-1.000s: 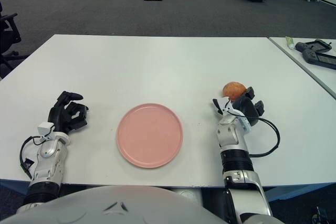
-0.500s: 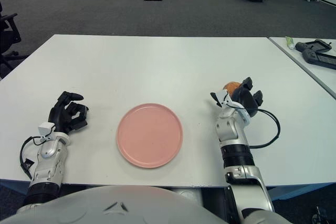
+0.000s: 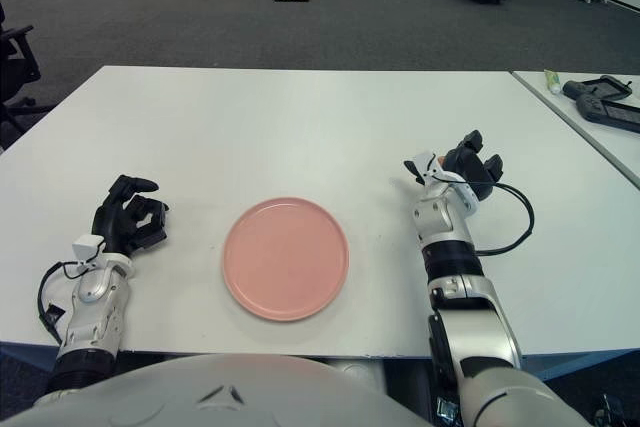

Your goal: Put the apple into the plate.

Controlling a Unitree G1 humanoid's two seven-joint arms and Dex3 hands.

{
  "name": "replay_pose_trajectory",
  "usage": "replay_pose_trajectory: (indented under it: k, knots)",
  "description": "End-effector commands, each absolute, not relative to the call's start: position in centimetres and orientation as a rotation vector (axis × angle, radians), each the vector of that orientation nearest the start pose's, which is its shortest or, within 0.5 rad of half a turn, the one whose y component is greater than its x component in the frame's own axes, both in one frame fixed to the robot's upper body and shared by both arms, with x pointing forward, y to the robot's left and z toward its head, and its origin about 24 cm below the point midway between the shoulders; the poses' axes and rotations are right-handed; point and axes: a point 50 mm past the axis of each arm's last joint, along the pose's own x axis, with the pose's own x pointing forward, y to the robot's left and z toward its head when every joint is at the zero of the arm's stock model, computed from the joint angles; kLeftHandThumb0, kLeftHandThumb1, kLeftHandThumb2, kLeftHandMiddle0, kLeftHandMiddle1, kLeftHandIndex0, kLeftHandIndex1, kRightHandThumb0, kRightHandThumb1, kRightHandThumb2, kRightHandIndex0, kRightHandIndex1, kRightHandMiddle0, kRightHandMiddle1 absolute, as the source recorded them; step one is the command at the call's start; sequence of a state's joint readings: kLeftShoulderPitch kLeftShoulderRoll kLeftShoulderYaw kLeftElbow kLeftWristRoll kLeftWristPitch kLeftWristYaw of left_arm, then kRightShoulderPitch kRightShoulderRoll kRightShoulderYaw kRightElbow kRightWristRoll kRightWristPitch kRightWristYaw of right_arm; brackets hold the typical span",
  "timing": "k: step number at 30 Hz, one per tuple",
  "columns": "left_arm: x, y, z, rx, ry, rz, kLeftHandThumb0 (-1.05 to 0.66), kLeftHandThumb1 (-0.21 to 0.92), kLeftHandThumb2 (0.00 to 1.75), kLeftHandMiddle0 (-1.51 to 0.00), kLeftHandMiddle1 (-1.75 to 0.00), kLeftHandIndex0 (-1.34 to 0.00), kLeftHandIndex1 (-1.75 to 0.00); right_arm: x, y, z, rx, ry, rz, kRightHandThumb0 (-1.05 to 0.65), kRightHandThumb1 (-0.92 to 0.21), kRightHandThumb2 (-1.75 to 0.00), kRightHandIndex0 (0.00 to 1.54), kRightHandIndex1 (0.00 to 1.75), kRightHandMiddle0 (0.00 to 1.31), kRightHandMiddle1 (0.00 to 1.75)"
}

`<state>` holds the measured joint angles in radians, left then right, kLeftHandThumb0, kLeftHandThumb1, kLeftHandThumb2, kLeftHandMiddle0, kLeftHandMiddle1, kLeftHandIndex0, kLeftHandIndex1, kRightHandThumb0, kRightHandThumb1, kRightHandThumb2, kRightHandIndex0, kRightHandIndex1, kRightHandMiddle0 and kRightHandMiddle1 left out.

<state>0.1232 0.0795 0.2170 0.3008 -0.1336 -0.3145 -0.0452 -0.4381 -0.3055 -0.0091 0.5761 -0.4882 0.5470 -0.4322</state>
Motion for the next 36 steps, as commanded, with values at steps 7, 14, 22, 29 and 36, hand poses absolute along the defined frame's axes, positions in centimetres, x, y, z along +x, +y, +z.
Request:
replay_pose_trajectory:
  k: [7,14,22,29,36]
  knots:
    - [19.9,22.6,-2.8,-0.041,0.138,0.257,-0.01,0.34,1.29,-0.52,-1.75,-0.45,-1.71,32.4,-26.7,3.2,-0.894,0.507,-0.633,-0.92,-0.73,-0.31,0.00,0.00,0.00,0.00]
    - [19.9,22.7,-2.8,-0.056,0.134,0.270,-0.01,0.33,1.30,-0.53,-1.75,-0.46,-1.71,32.4,-27.3,2.0,-0.879,0.571,-0.620,-0.87,-0.73,-0.33,0.00,0.00,0.00,0.00]
    - [19.8,22.9,-2.9,-0.040,0.135,0.273,-0.01,0.37,1.27,-0.48,-1.75,-0.44,-1.74,31.3,-27.8,-0.2,-0.865,0.645,-0.585,-0.82,-0.71,-0.46,0.00,0.00,0.00,0.00]
    - [19.7,22.8,-2.7,-0.016,0.141,0.271,-0.01,0.38,1.26,-0.48,-1.75,-0.43,-1.74,30.3,-27.4,-1.9,-0.820,0.708,-0.561,-0.74,-0.63,-0.62,0.00,0.00,0.00,0.00]
    - [19.7,22.9,-2.6,-0.010,0.145,0.273,-0.01,0.36,1.28,-0.51,-1.75,-0.43,-1.73,29.1,-27.2,-3.6,-0.840,0.773,-0.504,-0.68,-0.60,-0.74,0.00,0.00,0.00,0.00]
